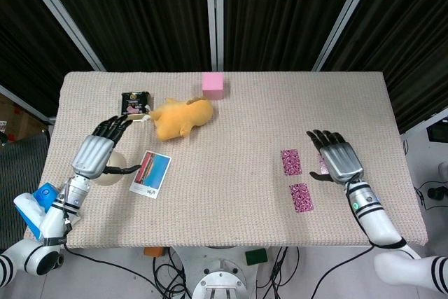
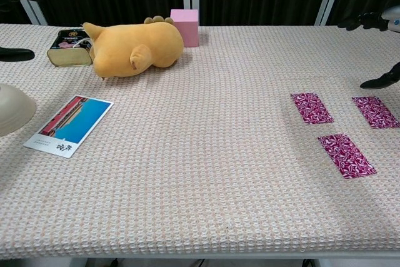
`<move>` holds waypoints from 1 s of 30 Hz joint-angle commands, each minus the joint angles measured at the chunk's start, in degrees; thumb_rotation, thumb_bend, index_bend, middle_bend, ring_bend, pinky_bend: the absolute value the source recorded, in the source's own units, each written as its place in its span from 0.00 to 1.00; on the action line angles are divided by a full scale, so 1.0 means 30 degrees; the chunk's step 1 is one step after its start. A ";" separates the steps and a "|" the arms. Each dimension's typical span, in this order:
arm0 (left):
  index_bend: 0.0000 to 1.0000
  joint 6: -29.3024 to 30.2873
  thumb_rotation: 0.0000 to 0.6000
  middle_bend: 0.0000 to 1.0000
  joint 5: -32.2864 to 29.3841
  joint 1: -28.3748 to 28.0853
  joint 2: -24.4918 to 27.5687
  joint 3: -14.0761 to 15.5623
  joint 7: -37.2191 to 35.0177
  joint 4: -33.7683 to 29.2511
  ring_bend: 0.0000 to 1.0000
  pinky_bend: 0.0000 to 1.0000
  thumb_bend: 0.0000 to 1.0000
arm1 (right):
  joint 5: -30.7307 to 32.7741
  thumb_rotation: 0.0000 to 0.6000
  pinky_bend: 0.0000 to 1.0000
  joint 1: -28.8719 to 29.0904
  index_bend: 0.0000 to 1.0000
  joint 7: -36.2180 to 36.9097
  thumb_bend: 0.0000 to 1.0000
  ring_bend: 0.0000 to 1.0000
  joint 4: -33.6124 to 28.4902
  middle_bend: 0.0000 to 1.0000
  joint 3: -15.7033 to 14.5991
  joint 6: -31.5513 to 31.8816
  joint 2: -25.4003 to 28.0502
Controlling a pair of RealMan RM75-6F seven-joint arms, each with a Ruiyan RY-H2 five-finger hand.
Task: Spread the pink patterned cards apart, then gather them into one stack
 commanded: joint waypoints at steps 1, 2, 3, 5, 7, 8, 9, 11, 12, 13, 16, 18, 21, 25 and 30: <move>0.04 -0.0050 0.37 0.02 -0.0018 -0.0022 -0.0061 0.0008 -0.0002 0.0074 0.00 0.12 0.04 | 0.2012 0.88 0.00 0.0911 0.00 -0.0475 0.00 0.00 0.1966 0.00 0.1194 -0.1599 -0.1467; 0.04 -0.0062 0.37 0.02 -0.0024 -0.0029 -0.0072 0.0003 -0.0009 0.0099 0.00 0.12 0.04 | 0.2254 0.89 0.00 0.1026 0.00 -0.0534 0.00 0.00 0.2238 0.00 0.1307 -0.1772 -0.1695; 0.04 -0.0065 0.37 0.02 -0.0036 -0.0030 -0.0076 -0.0006 -0.0017 0.0118 0.00 0.12 0.04 | 0.2404 0.89 0.00 0.1131 0.00 -0.0650 0.00 0.00 0.2480 0.00 0.1387 -0.1864 -0.1918; 0.04 -0.0077 0.37 0.02 -0.0089 -0.0031 -0.0071 -0.0040 -0.0058 0.0167 0.00 0.12 0.04 | 0.2589 0.89 0.00 0.1308 0.00 -0.0984 0.00 0.00 0.2916 0.00 0.1508 -0.1860 -0.2453; 0.04 -0.0105 0.37 0.02 -0.0135 -0.0036 -0.0055 -0.0067 -0.0113 0.0212 0.00 0.12 0.04 | 0.2778 0.89 0.00 0.1425 0.00 -0.1207 0.00 0.00 0.3075 0.00 0.1588 -0.1907 -0.2890; 0.04 -0.0112 0.37 0.02 -0.0138 -0.0038 -0.0050 -0.0070 -0.0134 0.0228 0.00 0.12 0.04 | 0.2917 0.89 0.00 0.1473 0.00 -0.1274 0.00 0.00 0.3079 0.00 0.1600 -0.2019 -0.3015; 0.04 -0.0121 0.37 0.02 -0.0133 -0.0040 -0.0048 -0.0066 -0.0159 0.0240 0.00 0.12 0.04 | 0.3125 0.89 0.00 0.1532 0.00 -0.1374 0.00 0.00 0.3058 0.00 0.1582 -0.2197 -0.3091; 0.04 -0.0138 0.37 0.02 -0.0096 -0.0036 -0.0034 -0.0034 -0.0221 0.0258 0.00 0.12 0.04 | 0.3833 0.89 0.00 0.1721 0.00 -0.1755 0.00 0.00 0.2916 0.00 0.1443 -0.2764 -0.3102; 0.04 -0.0146 0.37 0.02 -0.0058 -0.0031 -0.0018 -0.0005 -0.0270 0.0267 0.00 0.12 0.04 | 0.4296 0.89 0.00 0.1847 0.00 -0.2030 0.00 0.00 0.2779 0.00 0.1329 -0.3075 -0.3036; 0.04 -0.0143 0.37 0.02 -0.0032 -0.0023 -0.0010 0.0014 -0.0315 0.0284 0.00 0.12 0.04 | 0.4627 0.89 0.00 0.1934 0.00 -0.2259 0.00 0.00 0.2665 0.00 0.1230 -0.3235 -0.2968; 0.04 -0.0122 0.37 0.02 0.0005 0.0007 -0.0019 0.0047 -0.0434 0.0382 0.00 0.12 0.04 | 0.5210 0.89 0.00 0.2065 0.00 -0.2825 0.00 0.00 0.2452 0.00 0.1001 -0.3114 -0.2969; 0.04 -0.0127 0.37 0.02 0.0011 0.0018 -0.0053 0.0060 -0.0532 0.0461 0.00 0.12 0.04 | 0.5135 0.89 0.00 0.1991 0.00 -0.2867 0.00 0.00 0.2533 0.00 0.0931 -0.2826 -0.3179; 0.04 -0.0127 0.37 0.02 0.0083 0.0005 -0.0151 0.0083 -0.0677 0.0604 0.00 0.12 0.04 | 0.5023 0.89 0.00 0.1911 0.00 -0.2961 0.00 0.00 0.2966 0.00 0.0797 -0.2550 -0.3711; 0.04 -0.0124 0.37 0.02 0.0149 -0.0015 -0.0202 0.0094 -0.0771 0.0694 0.00 0.12 0.04 | 0.4986 0.89 0.00 0.1885 0.00 -0.3013 0.00 0.00 0.3694 0.00 0.0742 -0.2464 -0.4517; 0.04 -0.0143 0.37 0.02 0.0149 -0.0039 -0.0135 0.0066 -0.0806 0.0697 0.00 0.12 0.04 | 0.5482 0.89 0.00 0.1995 0.00 -0.3309 0.00 0.00 0.4547 0.00 0.0731 -0.2660 -0.5308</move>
